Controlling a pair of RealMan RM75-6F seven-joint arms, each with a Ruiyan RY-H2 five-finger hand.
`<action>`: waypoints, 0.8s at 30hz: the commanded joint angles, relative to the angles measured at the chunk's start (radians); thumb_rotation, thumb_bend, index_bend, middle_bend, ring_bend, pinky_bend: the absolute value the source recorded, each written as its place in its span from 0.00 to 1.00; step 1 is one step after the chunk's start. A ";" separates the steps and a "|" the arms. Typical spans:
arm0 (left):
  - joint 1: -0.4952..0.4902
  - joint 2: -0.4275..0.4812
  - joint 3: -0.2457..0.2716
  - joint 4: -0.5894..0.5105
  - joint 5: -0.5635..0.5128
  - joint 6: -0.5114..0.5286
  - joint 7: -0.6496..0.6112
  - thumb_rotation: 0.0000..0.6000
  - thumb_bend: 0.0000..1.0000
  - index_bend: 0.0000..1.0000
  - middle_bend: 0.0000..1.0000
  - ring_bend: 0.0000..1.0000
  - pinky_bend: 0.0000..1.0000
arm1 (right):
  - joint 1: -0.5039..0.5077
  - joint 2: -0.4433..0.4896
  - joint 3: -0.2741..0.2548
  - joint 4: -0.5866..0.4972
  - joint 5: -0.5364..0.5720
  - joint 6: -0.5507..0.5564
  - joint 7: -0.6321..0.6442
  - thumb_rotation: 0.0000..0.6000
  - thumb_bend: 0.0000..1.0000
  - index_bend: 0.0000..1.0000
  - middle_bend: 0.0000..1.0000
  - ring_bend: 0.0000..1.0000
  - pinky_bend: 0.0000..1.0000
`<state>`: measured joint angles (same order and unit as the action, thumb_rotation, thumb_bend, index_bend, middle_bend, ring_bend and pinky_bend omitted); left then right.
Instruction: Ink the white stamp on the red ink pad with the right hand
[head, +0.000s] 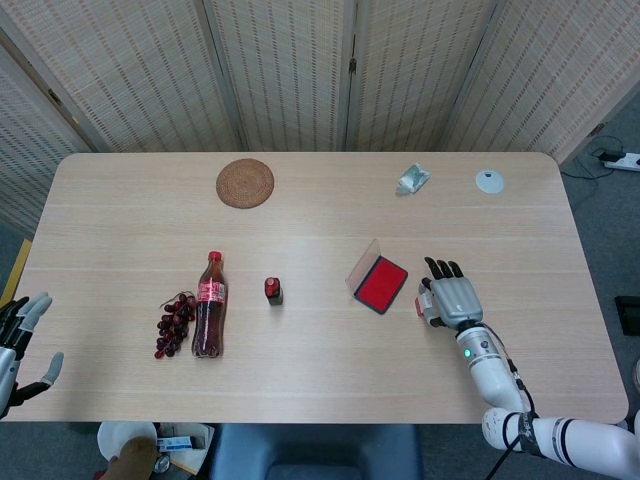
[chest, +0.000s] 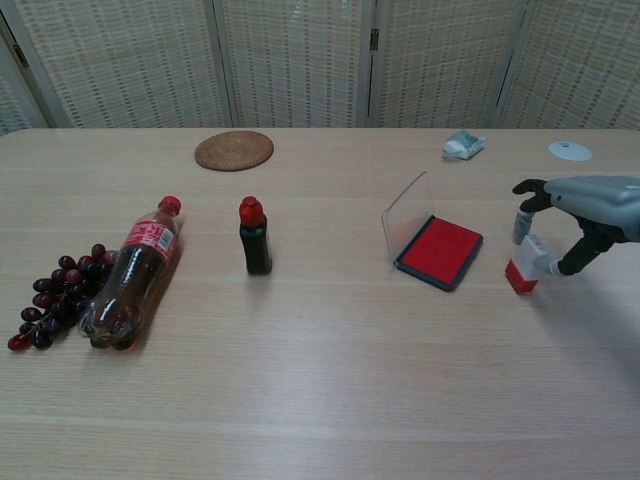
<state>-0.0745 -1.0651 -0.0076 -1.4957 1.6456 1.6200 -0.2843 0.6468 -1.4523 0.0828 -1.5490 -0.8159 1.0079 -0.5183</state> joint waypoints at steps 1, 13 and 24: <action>0.000 0.000 0.000 0.000 0.000 0.000 0.001 1.00 0.43 0.00 0.00 0.00 0.00 | -0.001 0.000 0.000 -0.001 0.000 0.000 -0.001 1.00 0.43 0.58 0.03 0.00 0.00; 0.001 0.000 0.000 -0.004 0.000 0.001 0.005 1.00 0.43 0.00 0.00 0.00 0.00 | -0.003 -0.007 -0.001 0.012 0.007 -0.009 -0.006 1.00 0.44 0.58 0.03 0.00 0.00; 0.002 0.001 -0.001 -0.004 -0.004 0.001 -0.001 1.00 0.43 0.00 0.00 0.00 0.00 | -0.002 0.006 -0.001 -0.001 0.022 -0.025 -0.010 1.00 0.43 0.50 0.00 0.00 0.00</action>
<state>-0.0730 -1.0640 -0.0091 -1.4995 1.6419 1.6215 -0.2851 0.6444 -1.4485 0.0828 -1.5470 -0.7962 0.9853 -0.5269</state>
